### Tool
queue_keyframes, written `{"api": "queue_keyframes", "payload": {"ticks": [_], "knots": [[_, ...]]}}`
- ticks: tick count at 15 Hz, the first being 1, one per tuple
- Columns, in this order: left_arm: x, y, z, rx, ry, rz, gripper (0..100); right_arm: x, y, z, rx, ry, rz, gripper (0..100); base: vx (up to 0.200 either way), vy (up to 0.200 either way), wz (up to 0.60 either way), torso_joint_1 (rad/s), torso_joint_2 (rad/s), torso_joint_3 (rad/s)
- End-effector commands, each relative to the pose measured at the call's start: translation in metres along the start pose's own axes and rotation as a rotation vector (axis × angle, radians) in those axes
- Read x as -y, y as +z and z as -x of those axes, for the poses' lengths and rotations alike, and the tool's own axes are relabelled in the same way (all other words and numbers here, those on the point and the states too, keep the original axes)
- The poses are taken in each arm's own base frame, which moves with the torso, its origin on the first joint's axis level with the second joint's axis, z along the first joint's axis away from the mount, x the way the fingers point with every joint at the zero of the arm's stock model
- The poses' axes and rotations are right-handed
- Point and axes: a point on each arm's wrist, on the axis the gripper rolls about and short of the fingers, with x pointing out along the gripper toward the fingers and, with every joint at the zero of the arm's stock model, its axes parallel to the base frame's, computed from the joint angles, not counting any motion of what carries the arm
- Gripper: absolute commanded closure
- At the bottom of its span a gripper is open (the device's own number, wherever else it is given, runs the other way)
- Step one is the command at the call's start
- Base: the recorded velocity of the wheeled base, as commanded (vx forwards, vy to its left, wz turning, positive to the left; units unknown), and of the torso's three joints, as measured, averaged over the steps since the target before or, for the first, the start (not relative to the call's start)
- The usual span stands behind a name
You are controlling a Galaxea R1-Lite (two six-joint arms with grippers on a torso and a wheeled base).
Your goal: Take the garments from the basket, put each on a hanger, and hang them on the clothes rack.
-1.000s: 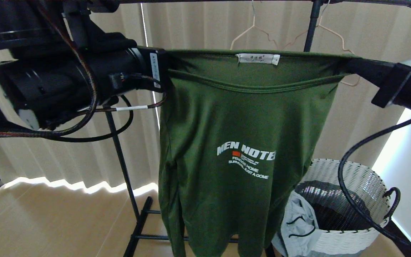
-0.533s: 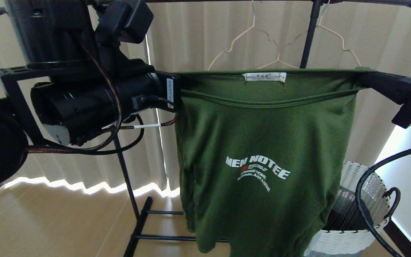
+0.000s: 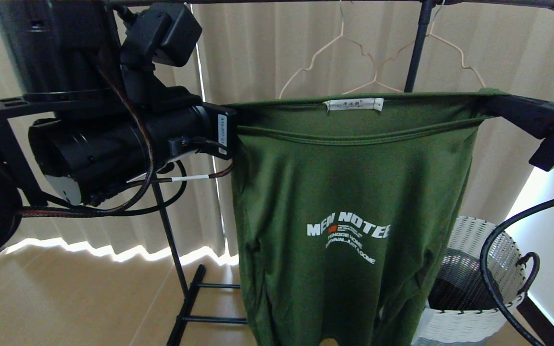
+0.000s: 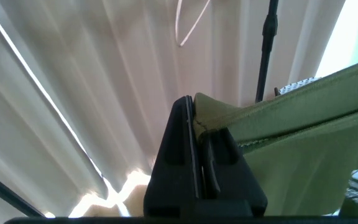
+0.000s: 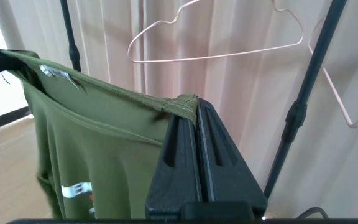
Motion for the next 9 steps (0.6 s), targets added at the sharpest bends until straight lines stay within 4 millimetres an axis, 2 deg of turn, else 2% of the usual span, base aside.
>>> {"api": "queue_keyframes", "payload": {"ticks": [1, 9], "knots": [[-0.0006, 0.0005, 0.0012, 0.002, 0.002, -0.001, 100, 0.0002, -0.0019, -0.002, -0.008, 0.0, -0.001, 100, 0.0, 0.0, 0.0, 0.0, 0.0, 0.0], [-0.0002, 0.0005, 0.0013, 0.002, 0.0, -0.001, 100, 0.0006, -0.0046, -0.004, -0.02, -0.002, -0.002, 100, 0.0, 0.0, 0.0, 0.0, 0.0, 0.0]]}}
